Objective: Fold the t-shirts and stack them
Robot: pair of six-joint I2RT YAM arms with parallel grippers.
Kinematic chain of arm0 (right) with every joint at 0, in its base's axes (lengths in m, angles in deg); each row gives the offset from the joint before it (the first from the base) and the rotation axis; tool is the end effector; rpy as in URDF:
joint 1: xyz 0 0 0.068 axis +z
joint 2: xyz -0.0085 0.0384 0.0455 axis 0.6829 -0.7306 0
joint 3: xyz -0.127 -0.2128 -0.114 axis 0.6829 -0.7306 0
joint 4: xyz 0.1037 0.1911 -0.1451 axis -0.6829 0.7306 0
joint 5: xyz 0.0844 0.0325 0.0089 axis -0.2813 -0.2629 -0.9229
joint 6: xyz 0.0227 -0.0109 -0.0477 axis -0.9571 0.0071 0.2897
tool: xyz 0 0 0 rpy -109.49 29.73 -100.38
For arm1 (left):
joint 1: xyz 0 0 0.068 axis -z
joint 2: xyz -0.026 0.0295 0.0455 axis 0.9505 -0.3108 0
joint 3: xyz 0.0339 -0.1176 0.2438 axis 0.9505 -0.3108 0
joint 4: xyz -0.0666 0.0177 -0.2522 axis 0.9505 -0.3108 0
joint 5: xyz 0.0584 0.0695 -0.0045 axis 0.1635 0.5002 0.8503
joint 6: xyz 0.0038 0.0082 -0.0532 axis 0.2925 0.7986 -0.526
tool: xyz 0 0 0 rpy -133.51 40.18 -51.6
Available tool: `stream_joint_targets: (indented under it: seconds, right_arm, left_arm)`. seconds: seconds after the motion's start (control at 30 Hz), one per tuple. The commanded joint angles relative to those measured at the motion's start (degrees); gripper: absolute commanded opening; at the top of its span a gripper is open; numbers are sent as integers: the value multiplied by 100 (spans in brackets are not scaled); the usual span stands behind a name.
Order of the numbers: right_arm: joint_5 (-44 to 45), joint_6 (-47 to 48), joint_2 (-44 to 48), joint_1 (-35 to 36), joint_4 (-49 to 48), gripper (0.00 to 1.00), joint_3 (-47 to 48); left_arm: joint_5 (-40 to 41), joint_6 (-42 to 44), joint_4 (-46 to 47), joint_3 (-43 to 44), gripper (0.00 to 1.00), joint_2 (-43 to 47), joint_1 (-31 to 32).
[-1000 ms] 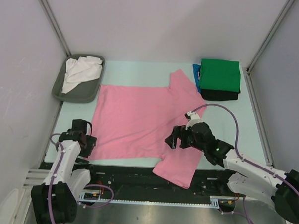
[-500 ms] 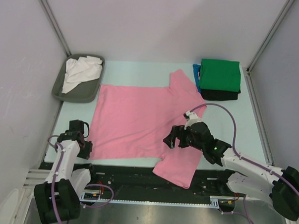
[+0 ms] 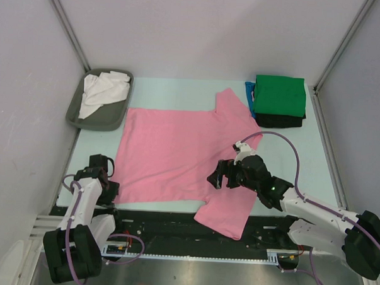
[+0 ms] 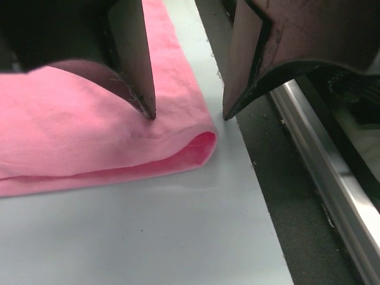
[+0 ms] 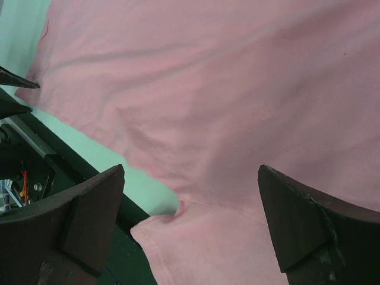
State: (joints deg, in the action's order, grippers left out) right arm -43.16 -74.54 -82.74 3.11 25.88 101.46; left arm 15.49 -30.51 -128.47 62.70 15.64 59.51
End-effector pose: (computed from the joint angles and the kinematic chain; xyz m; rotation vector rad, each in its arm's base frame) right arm 0.1472 0.1551 0.2096 -0.3109 2.1846 0.8281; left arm 0.1137 0.0337 0.1587 -1.9273 2.1602 0.2073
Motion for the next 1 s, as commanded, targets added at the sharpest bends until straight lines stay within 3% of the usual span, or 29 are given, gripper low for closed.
stream_joint_targets:
  seconds: [0.0,0.37,0.4,0.6,0.8,0.97]
  right_arm:
    - [-7,17,2,15,-201,100,-44]
    - [-15,35,89,-3,-114,100,-70]
    - [-15,44,116,-12,-113,100,-88]
    - [37,44,134,-56,-78,100,-88]
    - [55,26,81,-65,-122,100,-88]
    - [-6,-324,230,-205,580,98,-26]
  left_arm:
    - [125,-170,-259,182,56,-154,-36]
    - [397,-161,48,-29,58,-558,-168]
    - [380,-92,205,-64,56,-619,-194]
    - [222,357,610,-135,0,-628,-405]
    - [143,542,699,-56,0,-699,-423]
    - [-305,1032,970,58,0,-637,-432]
